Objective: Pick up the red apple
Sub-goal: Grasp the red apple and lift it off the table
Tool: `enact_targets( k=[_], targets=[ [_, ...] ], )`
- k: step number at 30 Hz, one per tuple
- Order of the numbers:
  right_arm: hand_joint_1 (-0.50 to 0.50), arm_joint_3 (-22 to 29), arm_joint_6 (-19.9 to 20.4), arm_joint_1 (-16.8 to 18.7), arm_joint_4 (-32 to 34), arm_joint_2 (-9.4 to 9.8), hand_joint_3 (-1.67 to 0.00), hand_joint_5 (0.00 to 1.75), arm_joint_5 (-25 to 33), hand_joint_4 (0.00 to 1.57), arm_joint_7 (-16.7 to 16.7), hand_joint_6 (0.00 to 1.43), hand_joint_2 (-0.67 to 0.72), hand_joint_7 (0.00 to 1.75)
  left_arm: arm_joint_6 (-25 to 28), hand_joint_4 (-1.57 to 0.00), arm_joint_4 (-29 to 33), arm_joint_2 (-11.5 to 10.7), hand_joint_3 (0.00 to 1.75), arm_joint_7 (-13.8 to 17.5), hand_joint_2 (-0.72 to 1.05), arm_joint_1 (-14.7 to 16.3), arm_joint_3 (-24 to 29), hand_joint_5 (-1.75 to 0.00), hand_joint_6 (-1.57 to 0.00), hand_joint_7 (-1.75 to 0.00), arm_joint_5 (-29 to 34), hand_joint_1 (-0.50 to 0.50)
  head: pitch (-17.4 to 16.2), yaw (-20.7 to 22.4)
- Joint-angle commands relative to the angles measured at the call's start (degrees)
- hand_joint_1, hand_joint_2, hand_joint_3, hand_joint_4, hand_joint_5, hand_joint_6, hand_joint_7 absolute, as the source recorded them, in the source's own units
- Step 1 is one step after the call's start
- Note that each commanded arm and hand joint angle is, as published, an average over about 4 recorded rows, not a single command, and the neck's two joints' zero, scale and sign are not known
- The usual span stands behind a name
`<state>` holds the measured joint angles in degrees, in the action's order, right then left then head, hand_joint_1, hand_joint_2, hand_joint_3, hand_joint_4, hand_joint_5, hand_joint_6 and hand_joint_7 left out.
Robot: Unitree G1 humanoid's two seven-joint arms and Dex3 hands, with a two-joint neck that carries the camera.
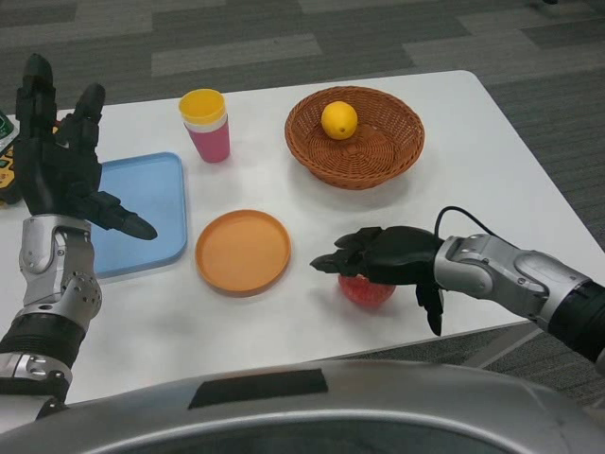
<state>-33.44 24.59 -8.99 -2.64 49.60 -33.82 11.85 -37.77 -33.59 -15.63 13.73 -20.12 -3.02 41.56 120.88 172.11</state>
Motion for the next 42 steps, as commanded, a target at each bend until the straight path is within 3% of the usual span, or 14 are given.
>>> enact_targets(
  k=[1, 7, 16, 18, 23, 26, 29, 30, 33, 37, 42],
  targets=[
    [-0.46, -0.8, -0.2, -0.4, -1.1, 0.24, -0.16, 0.00, 0.4, 0.00, 0.4, 0.00, -0.03, 0.00, -0.7, 0.00, -0.2, -0.4, 0.00, 0.0, -0.55, -0.5, -0.1, -0.62, 0.00, -0.14, 0.0, -0.50, -0.2, 0.1],
    [-0.46, -2.3, -0.2, -2.5, -3.8, -1.24, -0.16, 0.00, 0.4, 0.00, 1.6, 0.00, -0.10, 0.00, -0.9, 0.00, -0.2, -0.6, 0.02, 0.1, -0.55, -0.4, -0.3, -0.56, 0.00, -0.14, 0.3, -0.50, -0.3, 0.1],
    [-0.46, -0.5, 0.4, -4.3, -9.6, -4.44, -0.36, 0.00, -1.5, 0.00, 3.7, 0.00, -0.18, 0.00, -1.6, 0.00, -0.4, -0.7, 0.00, 0.1, -0.55, -0.3, -1.0, -0.56, 0.00, -0.14, 1.2, -0.50, -0.2, 0.6],
    [-0.46, -0.5, 0.4, -4.6, -10.1, -4.53, -0.52, 0.00, -1.7, 0.00, 3.7, 0.00, -0.27, 0.00, -1.6, 0.00, -0.4, -0.7, 0.00, 0.0, -0.55, -0.2, -1.0, -0.51, 0.00, -0.14, 1.2, -0.50, -0.1, 0.7],
    [-0.46, -1.3, 0.4, -5.1, -11.2, -4.68, -0.91, 0.00, -2.2, 0.00, 3.7, 0.00, -0.46, 0.00, -1.8, 0.00, -0.3, -0.6, 0.00, 0.0, -0.55, 0.1, -1.0, -0.62, 0.00, -0.14, 1.2, -0.50, -0.2, 0.8],
    [-0.49, -1.2, 0.4, -5.0, -11.1, -4.73, -1.03, 0.29, -2.0, 0.00, 3.6, 0.00, -0.54, 0.09, -1.9, 0.00, -0.3, -0.5, 0.00, 0.0, -0.55, 0.3, -1.0, -0.62, 0.00, -0.14, 1.2, -0.50, -0.3, 0.6],
    [-0.50, -0.3, 0.6, -4.6, -11.1, -4.95, -1.03, 0.82, -1.6, 0.03, 3.6, 0.00, -0.56, 0.28, -1.9, 0.00, -0.3, -0.5, 0.00, 0.0, -0.55, 0.3, -1.1, -0.62, 0.00, -0.14, 1.2, -0.50, -0.3, 0.4],
    [-0.49, 0.3, 0.8, -4.2, -11.1, -5.08, -1.03, 1.04, -1.5, 0.06, 3.5, 0.01, -0.57, 0.42, -1.9, 0.00, -0.3, -0.5, 0.00, 0.0, -0.55, 0.3, -1.1, -0.62, 0.00, -0.14, 1.2, -0.50, -0.3, 0.4],
    [-0.46, 2.1, 1.2, -3.0, -11.0, -5.39, -1.03, 1.45, -1.3, 0.21, 3.4, 0.11, -0.60, 0.84, -1.8, 0.00, -0.2, -0.5, 0.00, 0.0, -0.55, 0.3, -1.1, -0.54, 0.00, -0.14, 1.2, -0.50, -0.3, 0.3],
    [-0.48, 4.3, 1.3, -2.0, -11.0, -5.74, -1.03, 1.55, -0.8, 0.44, 3.2, 0.29, -0.60, 1.17, -1.9, 0.00, -0.1, -0.5, 0.00, 0.0, -0.55, 0.4, -1.1, -0.62, 0.00, -0.14, 1.2, -0.50, -0.3, 0.3],
    [-0.46, 6.5, 1.3, -1.4, -11.1, -6.03, -1.03, 1.65, -0.6, 0.61, 3.1, 0.44, -0.60, 1.33, -1.9, 0.00, -0.1, -0.5, 0.00, 0.0, -0.55, 0.5, -1.1, -0.62, 0.00, -0.14, 1.2, -0.50, -0.3, 0.3]
  ],
)
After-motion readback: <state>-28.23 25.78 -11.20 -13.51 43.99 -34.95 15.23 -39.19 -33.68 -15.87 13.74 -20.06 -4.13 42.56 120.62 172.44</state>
